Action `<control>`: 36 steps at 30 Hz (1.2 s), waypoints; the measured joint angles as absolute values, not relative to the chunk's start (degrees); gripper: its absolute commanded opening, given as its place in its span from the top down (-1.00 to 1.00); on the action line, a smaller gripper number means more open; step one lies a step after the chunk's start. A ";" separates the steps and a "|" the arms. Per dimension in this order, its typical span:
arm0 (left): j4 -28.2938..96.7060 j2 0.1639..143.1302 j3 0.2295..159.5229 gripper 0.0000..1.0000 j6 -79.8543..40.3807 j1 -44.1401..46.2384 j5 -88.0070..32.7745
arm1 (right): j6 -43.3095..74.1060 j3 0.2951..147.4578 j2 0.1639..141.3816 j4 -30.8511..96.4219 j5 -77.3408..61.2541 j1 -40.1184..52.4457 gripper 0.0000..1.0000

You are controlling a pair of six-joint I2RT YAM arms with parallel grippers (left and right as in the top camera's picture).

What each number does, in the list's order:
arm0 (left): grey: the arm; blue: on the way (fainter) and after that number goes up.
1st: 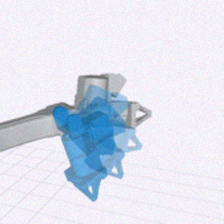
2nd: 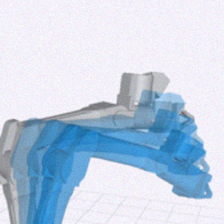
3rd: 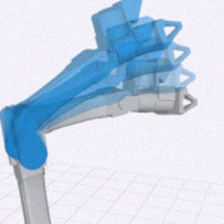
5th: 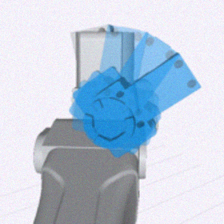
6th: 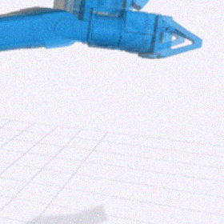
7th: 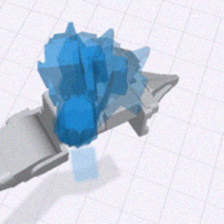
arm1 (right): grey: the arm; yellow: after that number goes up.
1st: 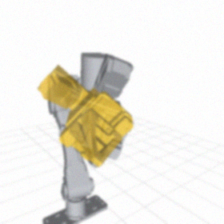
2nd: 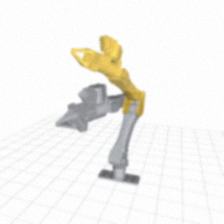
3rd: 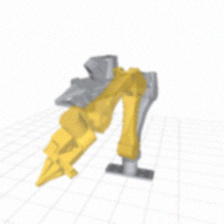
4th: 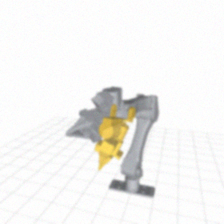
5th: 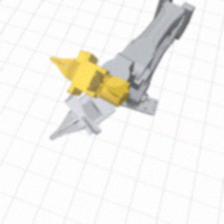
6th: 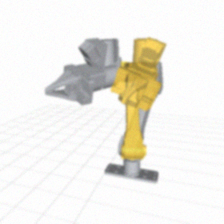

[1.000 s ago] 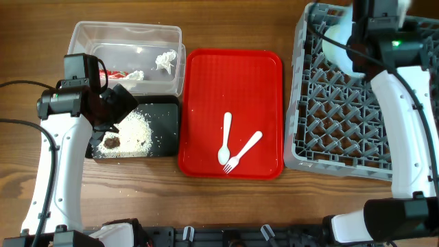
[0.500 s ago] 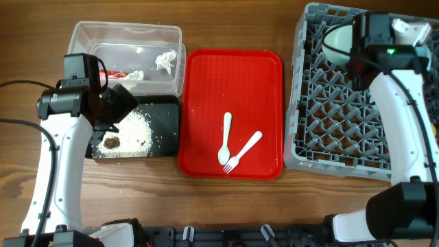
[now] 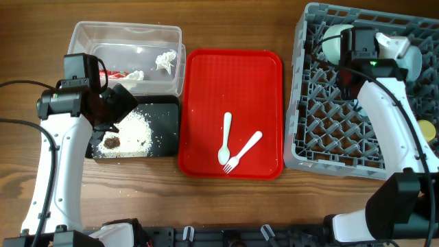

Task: Sort waste into correct bins and load items into the dishwasher rack
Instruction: 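Release the plate in the rack and move the right gripper toward the cutlery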

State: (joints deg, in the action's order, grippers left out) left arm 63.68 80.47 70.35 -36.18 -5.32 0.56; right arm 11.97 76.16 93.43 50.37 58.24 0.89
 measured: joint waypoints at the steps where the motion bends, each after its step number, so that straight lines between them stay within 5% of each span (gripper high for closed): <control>1: 63.68 80.47 70.35 -0.99 -36.18 -5.32 0.56 | 11.22 76.16 93.43 49.76 56.82 1.34 0.90; 5: 64.01 80.47 70.35 -0.99 -36.18 -5.32 0.58 | 9.04 76.16 93.43 47.79 51.94 2.31 0.19; 16: 64.18 80.47 70.35 -1.00 -36.18 -5.32 0.56 | 7.31 76.16 92.51 47.07 45.82 2.59 -0.40; 22: 64.47 80.47 70.35 -0.99 -36.18 -5.32 0.58 | 5.23 76.27 83.46 46.52 36.60 2.59 -0.42; 27: 64.62 80.47 70.35 -1.00 -36.18 -5.32 0.58 | 2.85 77.43 76.29 48.16 12.64 2.59 -0.23; 36: 64.71 80.47 70.35 -1.00 -36.16 -5.32 0.58 | 9.91 75.55 80.40 56.16 -8.97 10.57 -0.22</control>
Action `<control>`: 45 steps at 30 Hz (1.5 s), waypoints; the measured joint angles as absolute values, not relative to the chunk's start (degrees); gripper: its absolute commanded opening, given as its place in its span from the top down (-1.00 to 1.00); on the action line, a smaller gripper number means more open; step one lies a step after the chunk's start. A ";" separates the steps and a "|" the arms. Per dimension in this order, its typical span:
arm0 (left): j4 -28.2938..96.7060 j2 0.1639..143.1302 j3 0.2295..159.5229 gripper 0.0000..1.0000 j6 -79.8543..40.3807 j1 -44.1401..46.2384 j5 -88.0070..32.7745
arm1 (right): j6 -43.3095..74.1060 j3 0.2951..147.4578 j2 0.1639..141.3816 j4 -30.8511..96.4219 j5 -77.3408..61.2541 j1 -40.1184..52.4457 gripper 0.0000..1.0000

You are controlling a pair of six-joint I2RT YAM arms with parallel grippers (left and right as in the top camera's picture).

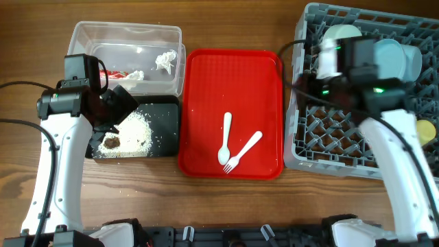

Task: Sort waste into correct bins and load items into the dishwasher rack
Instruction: 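Release the plate in the rack and move the right gripper toward the cutlery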

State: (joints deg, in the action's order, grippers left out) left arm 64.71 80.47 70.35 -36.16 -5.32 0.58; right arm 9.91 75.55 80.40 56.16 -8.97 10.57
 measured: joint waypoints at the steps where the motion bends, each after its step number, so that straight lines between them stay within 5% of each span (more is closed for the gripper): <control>1: 64.73 80.47 70.35 -0.99 -36.16 -5.32 0.58 | 11.94 74.98 81.54 56.51 -9.56 13.15 -0.23; 9: 64.88 80.47 70.35 -0.99 -36.18 -5.32 0.56 | 31.70 72.12 90.13 56.77 -7.55 28.97 -0.23; 22: 65.17 80.47 70.35 -1.00 -36.18 -5.32 0.56 | 61.91 71.35 102.04 56.31 -6.00 39.86 -0.07; 39: 65.17 80.47 70.35 -1.00 -36.16 -5.32 0.58 | 71.13 58.30 102.30 39.40 -6.00 41.34 -0.05; 45: 65.39 80.47 70.35 -0.99 -36.18 -5.32 0.56 | 72.53 57.23 101.75 36.12 -6.15 41.34 0.18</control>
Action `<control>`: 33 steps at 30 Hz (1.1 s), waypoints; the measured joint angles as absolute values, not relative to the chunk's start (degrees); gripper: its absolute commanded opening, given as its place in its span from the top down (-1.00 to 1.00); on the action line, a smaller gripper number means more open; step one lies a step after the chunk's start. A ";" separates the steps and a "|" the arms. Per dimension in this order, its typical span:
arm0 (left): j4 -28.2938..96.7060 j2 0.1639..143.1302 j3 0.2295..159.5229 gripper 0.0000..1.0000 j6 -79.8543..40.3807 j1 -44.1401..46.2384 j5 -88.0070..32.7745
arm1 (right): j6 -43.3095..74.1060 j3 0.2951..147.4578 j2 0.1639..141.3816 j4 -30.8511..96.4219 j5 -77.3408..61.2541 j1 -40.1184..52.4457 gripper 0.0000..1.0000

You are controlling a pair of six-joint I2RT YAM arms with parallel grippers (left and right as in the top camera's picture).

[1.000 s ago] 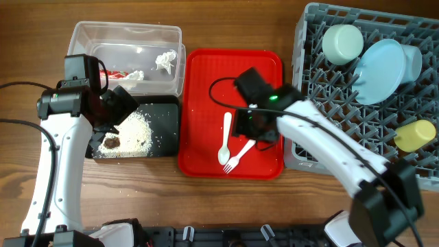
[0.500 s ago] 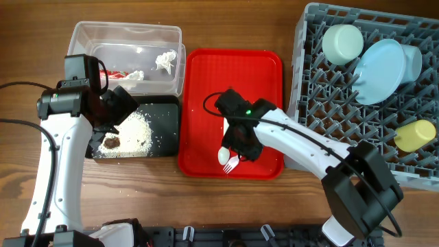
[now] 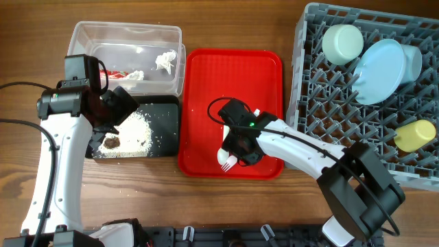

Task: Sort waste into correct bins and load items into the dishwasher rack
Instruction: 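Release the plate in the rack and move the right gripper toward the cutlery, then grasp the white fork on the red tray with the right gripper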

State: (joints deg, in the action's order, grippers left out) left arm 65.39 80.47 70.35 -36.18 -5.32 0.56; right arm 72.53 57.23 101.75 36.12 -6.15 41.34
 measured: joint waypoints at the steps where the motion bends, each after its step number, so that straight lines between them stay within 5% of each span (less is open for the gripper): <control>1: 65.39 80.47 70.35 -1.00 -36.16 -5.32 0.58 | 72.66 57.17 101.73 36.34 -6.13 41.32 0.19; 10: 65.76 80.47 70.35 -0.99 -36.16 -5.32 0.56 | 72.79 57.08 101.67 36.75 -5.58 40.71 0.29; 12: 65.82 80.47 70.35 -1.00 -36.18 -5.32 0.56 | 72.84 57.04 101.67 36.73 -5.34 40.03 0.59; 14: 65.80 80.47 70.35 -1.00 -36.18 -5.32 0.56 | 72.34 56.90 101.67 36.40 -4.21 39.07 0.66; 33: 66.02 80.47 70.35 -1.00 -36.16 -5.32 0.58 | 58.24 57.87 102.32 34.20 10.26 34.41 0.55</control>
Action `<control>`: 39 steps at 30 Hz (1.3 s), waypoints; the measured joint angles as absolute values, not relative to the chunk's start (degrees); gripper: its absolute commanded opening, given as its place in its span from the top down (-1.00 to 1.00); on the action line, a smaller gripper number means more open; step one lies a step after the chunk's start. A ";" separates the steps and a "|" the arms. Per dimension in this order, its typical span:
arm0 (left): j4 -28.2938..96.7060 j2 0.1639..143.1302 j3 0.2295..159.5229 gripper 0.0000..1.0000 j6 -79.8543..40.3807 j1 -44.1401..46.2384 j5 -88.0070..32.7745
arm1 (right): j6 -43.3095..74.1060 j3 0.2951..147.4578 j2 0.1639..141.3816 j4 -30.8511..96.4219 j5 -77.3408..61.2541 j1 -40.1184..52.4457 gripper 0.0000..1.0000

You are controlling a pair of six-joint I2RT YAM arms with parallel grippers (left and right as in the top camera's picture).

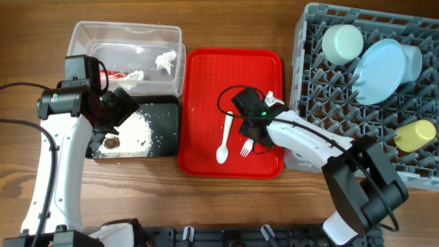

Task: Sort waste into correct bins and load items into the dishwasher rack
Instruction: 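Grasp the white fork on the red tray with the right gripper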

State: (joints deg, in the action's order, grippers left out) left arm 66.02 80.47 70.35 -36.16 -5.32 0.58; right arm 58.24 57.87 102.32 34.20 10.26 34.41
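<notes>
On the red tray [199, 103] lies a white plastic spoon [224, 140], bowl toward the front. Just right of it my right gripper [252, 134] sits low over the tray, shut on a white fork [244, 147]; only the fork's tines show below the fingers, its handle is hidden. My left gripper [116, 112] hangs over the black bin [164, 130], which holds white crumbs and a brown lump. Its jaws are lost against the dark bin. The grey dishwasher rack [309, 68] stands at the right.
The rack holds a pale green cup [343, 42], a light blue plate [381, 68] and a yellow cup [416, 135]. A clear bin [130, 34] with crumpled paper and a red wrapper stands behind the black bin.
My right gripper has shifted right and back on the tray. The fork has moved with it: its tines now point to the front, apart from the spoon. The left arm is unchanged.
My right gripper was at the rack's back left by the pale green cup, then a little nearer the tray. Then it was down on the tray over the crossed fork and spoon. Now it grips the fork beside the spoon. The left arm stayed over the black bin.
</notes>
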 measured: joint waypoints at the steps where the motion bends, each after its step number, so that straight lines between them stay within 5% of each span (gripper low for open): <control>1: 66.02 80.47 70.35 -0.99 -36.16 -5.32 0.58 | 57.65 58.02 102.32 34.15 10.35 34.35 0.47; 4: 66.02 80.47 70.35 -1.00 -36.18 -5.32 0.58 | 55.77 58.24 102.32 34.15 9.37 34.28 0.27; 14: 66.02 80.47 70.35 -0.99 -36.16 -5.32 0.58 | 57.41 58.43 102.32 38.06 -1.98 34.28 0.26; 39: 66.02 80.47 70.35 -0.99 -36.16 -5.32 0.56 | 60.64 58.50 102.32 41.36 -5.15 35.44 0.46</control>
State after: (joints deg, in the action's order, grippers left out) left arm 66.02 80.47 70.35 -36.16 -5.32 0.56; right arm 60.64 58.50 102.32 41.36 -5.15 35.44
